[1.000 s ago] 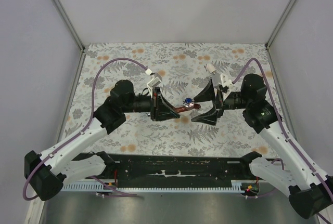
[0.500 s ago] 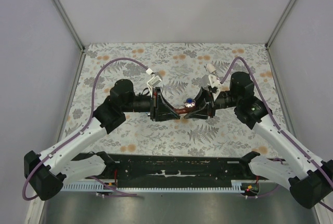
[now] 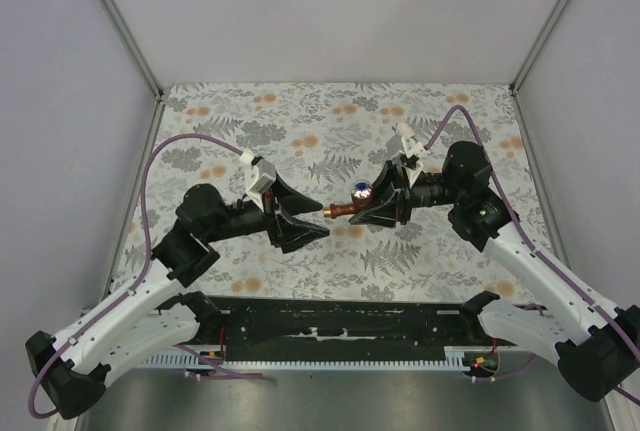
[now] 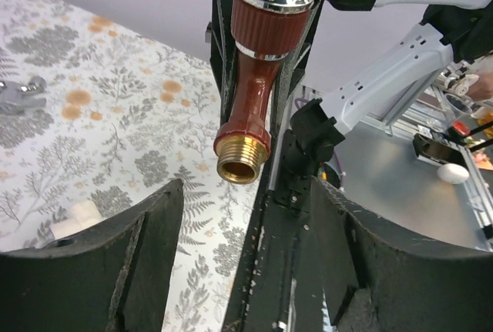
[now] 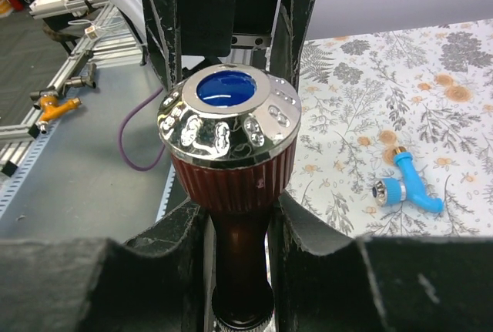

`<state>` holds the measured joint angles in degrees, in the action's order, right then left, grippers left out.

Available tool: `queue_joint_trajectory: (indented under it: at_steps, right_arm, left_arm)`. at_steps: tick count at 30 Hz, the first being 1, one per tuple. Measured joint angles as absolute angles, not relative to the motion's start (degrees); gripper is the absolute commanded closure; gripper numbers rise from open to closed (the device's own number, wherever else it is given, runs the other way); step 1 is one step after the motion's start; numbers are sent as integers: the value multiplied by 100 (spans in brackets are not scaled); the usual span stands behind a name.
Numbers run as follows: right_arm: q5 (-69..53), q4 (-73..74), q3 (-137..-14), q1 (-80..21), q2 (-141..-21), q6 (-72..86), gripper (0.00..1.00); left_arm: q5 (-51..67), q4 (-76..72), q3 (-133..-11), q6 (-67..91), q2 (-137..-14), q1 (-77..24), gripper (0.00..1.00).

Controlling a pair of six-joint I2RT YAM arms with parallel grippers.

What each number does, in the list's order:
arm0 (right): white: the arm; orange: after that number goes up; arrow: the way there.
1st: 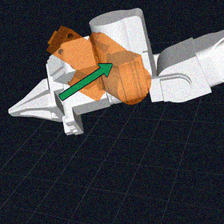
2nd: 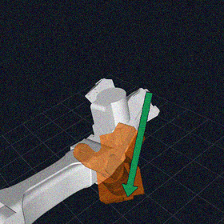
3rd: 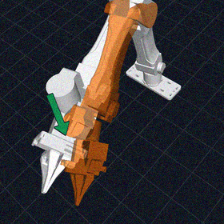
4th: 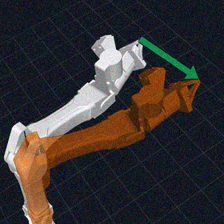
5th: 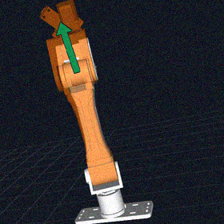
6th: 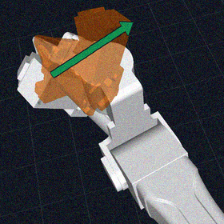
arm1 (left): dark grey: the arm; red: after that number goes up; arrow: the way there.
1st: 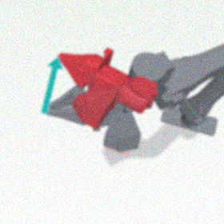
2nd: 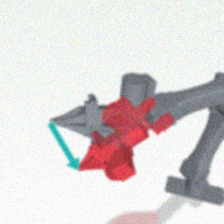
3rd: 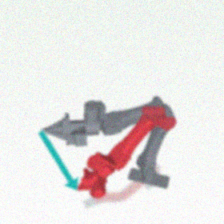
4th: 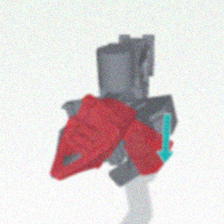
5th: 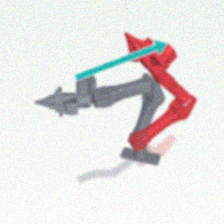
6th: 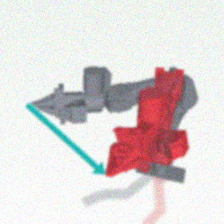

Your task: Install the water faucets

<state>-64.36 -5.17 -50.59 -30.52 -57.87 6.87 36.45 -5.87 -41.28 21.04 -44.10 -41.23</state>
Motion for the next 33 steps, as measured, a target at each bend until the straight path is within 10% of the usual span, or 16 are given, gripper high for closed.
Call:
queue_joint_trajectory:
  at_steps: [17,20,23,28,33]
  right_arm:
    - [-6418,-945,-4906,-3092,-5782,1363,100]
    - [-6420,-945,-4884,-3114,-5784,1387,100]
    - [-6392,-947,-4875,-3127,-5798,1396,100]
    - [-6324,-1070,-4818,-3085,-5795,1406,56]
    - [-6211,-1271,-4668,-3151,-5701,1559,41]
  left_arm:
    - [3767,-1422,-3990,1737,-4875,-4123,36]
    - [3795,-1564,-3990,1769,-4901,-4123,50]
    - [3909,-1691,-3992,1870,-4923,-4130,91]
    - [4007,-1800,-3990,2102,-4987,-4123,98]
    - [3824,-2078,-3879,2383,-5006,-4139,98]
